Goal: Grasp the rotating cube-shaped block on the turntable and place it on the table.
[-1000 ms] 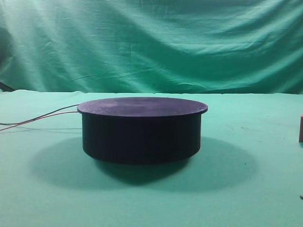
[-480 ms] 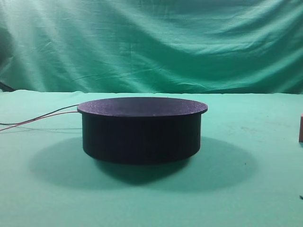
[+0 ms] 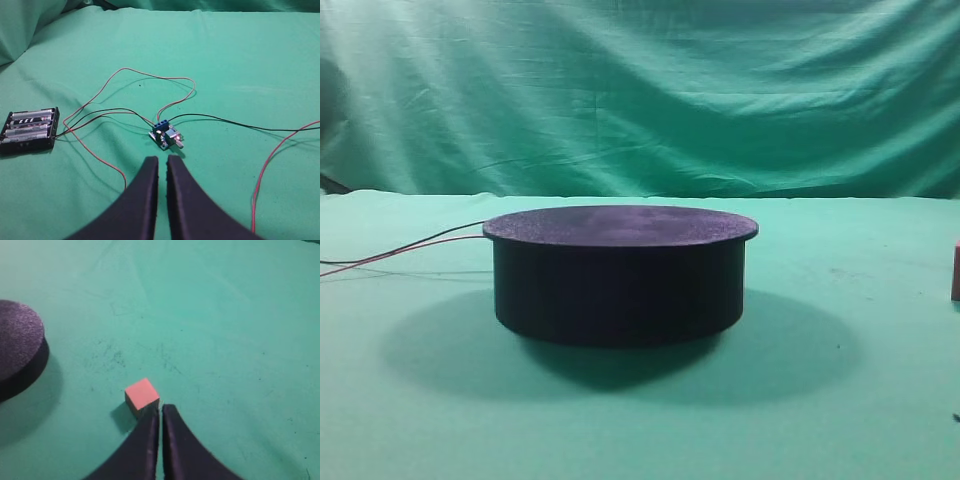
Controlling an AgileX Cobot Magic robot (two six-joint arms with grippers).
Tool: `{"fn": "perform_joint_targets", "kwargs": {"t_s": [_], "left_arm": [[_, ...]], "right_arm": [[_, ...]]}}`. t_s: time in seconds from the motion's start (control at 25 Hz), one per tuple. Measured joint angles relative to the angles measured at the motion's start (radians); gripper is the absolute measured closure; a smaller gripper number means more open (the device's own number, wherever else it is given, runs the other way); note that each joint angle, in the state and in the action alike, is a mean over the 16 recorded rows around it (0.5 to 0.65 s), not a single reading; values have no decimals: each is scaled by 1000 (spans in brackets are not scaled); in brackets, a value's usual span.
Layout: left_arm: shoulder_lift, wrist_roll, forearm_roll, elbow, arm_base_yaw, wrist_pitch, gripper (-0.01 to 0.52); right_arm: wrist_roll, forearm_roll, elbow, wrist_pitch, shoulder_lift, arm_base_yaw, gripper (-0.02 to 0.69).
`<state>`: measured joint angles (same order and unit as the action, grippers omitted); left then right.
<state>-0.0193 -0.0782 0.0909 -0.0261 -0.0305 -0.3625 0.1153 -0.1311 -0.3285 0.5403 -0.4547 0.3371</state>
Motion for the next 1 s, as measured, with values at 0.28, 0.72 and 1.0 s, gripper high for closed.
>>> {"fn": "perform_joint_targets", "kwargs": {"t_s": [0.28,0.72,1.0], "left_arm": [[0,0,0,0,0,0,514],[0,0,0,0,0,0,514],[0,0,0,0,0,0,514]], "right_arm": [[-48,36,186,-117,204,-148,665],[-52,72,342,-157,446,-267,665],[-52,77,356,-160,464,-270,665]]}}
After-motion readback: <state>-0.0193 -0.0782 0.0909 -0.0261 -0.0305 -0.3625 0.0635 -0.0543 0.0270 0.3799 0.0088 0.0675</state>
